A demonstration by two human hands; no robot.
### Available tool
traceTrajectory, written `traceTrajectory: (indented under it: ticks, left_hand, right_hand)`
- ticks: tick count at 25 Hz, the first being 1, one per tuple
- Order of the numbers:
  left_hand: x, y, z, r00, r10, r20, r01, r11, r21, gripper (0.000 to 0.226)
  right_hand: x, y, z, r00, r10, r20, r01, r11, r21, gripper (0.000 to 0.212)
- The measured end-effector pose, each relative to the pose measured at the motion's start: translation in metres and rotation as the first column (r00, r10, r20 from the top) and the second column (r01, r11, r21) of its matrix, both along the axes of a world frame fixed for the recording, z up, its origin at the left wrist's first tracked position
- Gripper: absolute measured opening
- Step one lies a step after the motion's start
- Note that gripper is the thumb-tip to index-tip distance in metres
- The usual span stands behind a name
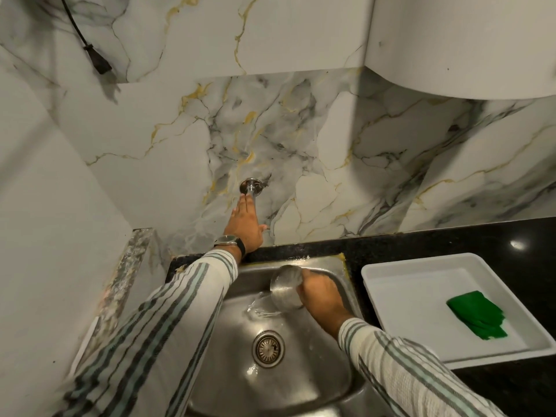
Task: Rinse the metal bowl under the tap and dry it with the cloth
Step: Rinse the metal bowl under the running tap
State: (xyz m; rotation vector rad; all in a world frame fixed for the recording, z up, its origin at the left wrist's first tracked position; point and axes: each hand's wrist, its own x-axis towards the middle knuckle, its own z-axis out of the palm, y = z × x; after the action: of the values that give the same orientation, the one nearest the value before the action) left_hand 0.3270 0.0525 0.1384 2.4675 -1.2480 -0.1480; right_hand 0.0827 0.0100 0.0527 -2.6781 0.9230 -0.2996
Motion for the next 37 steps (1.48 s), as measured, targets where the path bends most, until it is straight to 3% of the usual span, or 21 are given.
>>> traceTrajectory:
  ticks: [2,4,6,9,14,16,18,19,21,22,23,25,27,28,30,32,33,35,37]
  left_hand:
    - [-0.003,-0.001,-0.002,0.999,0.025,0.036,-0.024,1.0,-0.006,0.103]
    - [-0.006,-0.002,-0.002,0.996,0.04,0.081,-0.041,0.999,0.006,0.102]
    - [-0.008,-0.004,-0.002,0.991,0.056,0.124,-0.06,0.998,0.022,0.101]
    - [-0.01,-0.008,-0.004,0.981,0.078,0.178,-0.089,0.995,0.054,0.101]
    - [-0.012,-0.012,-0.007,0.969,0.108,0.225,-0.132,0.987,0.095,0.099]
    - [-0.013,-0.013,-0.008,0.962,0.111,0.248,-0.141,0.984,0.107,0.099]
    - [-0.014,-0.014,-0.008,0.962,0.109,0.251,-0.144,0.982,0.122,0.099]
    - [-0.013,-0.015,-0.006,0.966,0.109,0.235,-0.144,0.98,0.136,0.099]
    - [-0.019,-0.012,0.005,0.967,0.123,0.223,-0.164,0.971,0.176,0.099]
    - [-0.027,-0.009,0.012,0.96,0.135,0.245,-0.179,0.969,0.169,0.097]
    - [-0.041,-0.005,0.019,0.958,0.135,0.254,-0.173,0.976,0.132,0.093]
    - [-0.08,0.005,0.021,0.988,0.11,0.107,-0.1,0.99,-0.098,0.075]
    - [-0.127,0.021,0.01,0.959,-0.034,-0.28,-0.043,0.963,-0.265,0.059]
    - [-0.15,0.024,0.008,0.862,-0.11,-0.494,-0.027,0.965,-0.261,0.053]
    - [-0.185,0.017,0.0,0.545,-0.168,-0.821,-0.065,0.968,-0.242,0.034]
    - [-0.206,0.0,-0.009,0.284,-0.177,-0.942,-0.158,0.961,-0.228,0.026]
    - [-0.215,-0.01,-0.013,0.222,-0.177,-0.959,-0.194,0.956,-0.221,0.028]
    - [-0.23,-0.026,-0.014,0.161,-0.187,-0.969,-0.216,0.951,-0.219,0.03]
    - [-0.244,-0.042,-0.018,0.145,-0.171,-0.975,-0.2,0.959,-0.198,0.027]
  right_hand:
    - [0.014,-0.006,0.025,0.961,0.227,-0.157,-0.259,0.937,-0.232,0.044]
    - [0.025,-0.007,0.053,0.854,0.403,-0.33,-0.517,0.732,-0.444,0.051]
    - [0.03,-0.006,0.077,0.735,0.423,-0.53,-0.677,0.499,-0.541,0.048]
    - [0.032,-0.002,0.096,0.653,0.425,-0.628,-0.752,0.258,-0.607,0.043]
    - [0.032,0.003,0.105,0.613,0.452,-0.648,-0.754,0.089,-0.651,0.032]
    - [0.026,0.0,0.109,0.639,0.448,-0.626,-0.733,0.109,-0.671,0.033]
    - [0.018,-0.005,0.114,0.705,0.453,-0.546,-0.684,0.227,-0.694,0.037]
    - [0.013,-0.01,0.114,0.753,0.453,-0.477,-0.646,0.371,-0.667,0.039]
    - [0.001,-0.027,0.112,0.885,0.372,-0.281,-0.464,0.758,-0.459,0.036]
    - [-0.008,-0.038,0.11,0.944,0.266,-0.198,-0.318,0.895,-0.313,0.03]
    - [-0.019,-0.05,0.108,0.978,0.175,-0.113,-0.194,0.962,-0.19,0.025]
    - [-0.047,-0.072,0.104,0.995,0.032,0.096,-0.035,0.999,0.021,0.02]
    - [-0.072,-0.087,0.101,0.961,-0.092,0.26,0.031,0.973,0.228,0.011]
    - [-0.084,-0.094,0.102,0.94,-0.153,0.306,0.052,0.948,0.315,0.01]
    - [-0.108,-0.107,0.107,0.909,-0.219,0.355,0.049,0.901,0.431,0.018]
    - [-0.129,-0.122,0.116,0.898,-0.221,0.38,0.009,0.874,0.486,0.019]
    - [-0.141,-0.131,0.119,0.889,-0.241,0.39,0.0,0.851,0.525,0.015]
    - [-0.165,-0.156,0.114,0.861,-0.34,0.379,0.062,0.809,0.585,0.017]
    - [-0.199,-0.194,0.089,0.861,-0.441,0.253,0.276,0.823,0.496,0.024]
